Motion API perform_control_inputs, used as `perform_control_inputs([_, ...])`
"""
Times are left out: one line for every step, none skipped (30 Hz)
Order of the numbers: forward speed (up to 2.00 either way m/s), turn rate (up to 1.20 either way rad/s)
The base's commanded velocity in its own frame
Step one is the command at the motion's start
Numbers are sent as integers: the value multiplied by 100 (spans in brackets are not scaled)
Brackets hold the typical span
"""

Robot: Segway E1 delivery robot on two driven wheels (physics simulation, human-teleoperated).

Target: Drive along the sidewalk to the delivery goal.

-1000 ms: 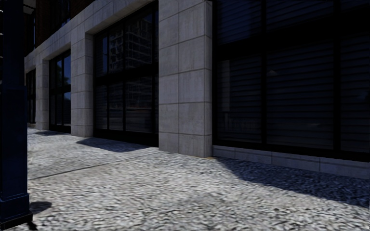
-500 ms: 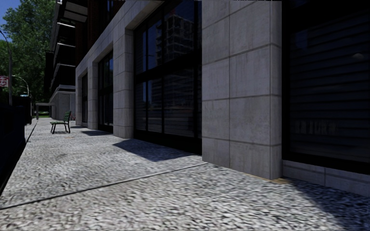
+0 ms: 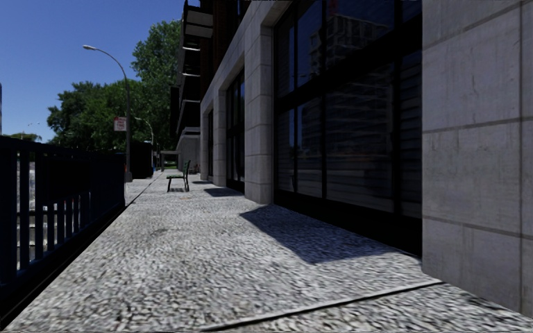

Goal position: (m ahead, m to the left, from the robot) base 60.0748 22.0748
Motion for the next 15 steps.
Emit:
perform_control_inputs([200,65])
perform_control_inputs([200,65])
perform_control_inputs([200,65])
perform_control_inputs([200,64])
perform_control_inputs([200,57])
perform_control_inputs([200,49])
perform_control_inputs([200,49])
perform_control_inputs([200,47])
perform_control_inputs([200,47])
perform_control_inputs([200,47])
perform_control_inputs([200,47])
perform_control_inputs([200,46])
perform_control_inputs([200,46])
perform_control_inputs([200,46])
perform_control_inputs([200,37])
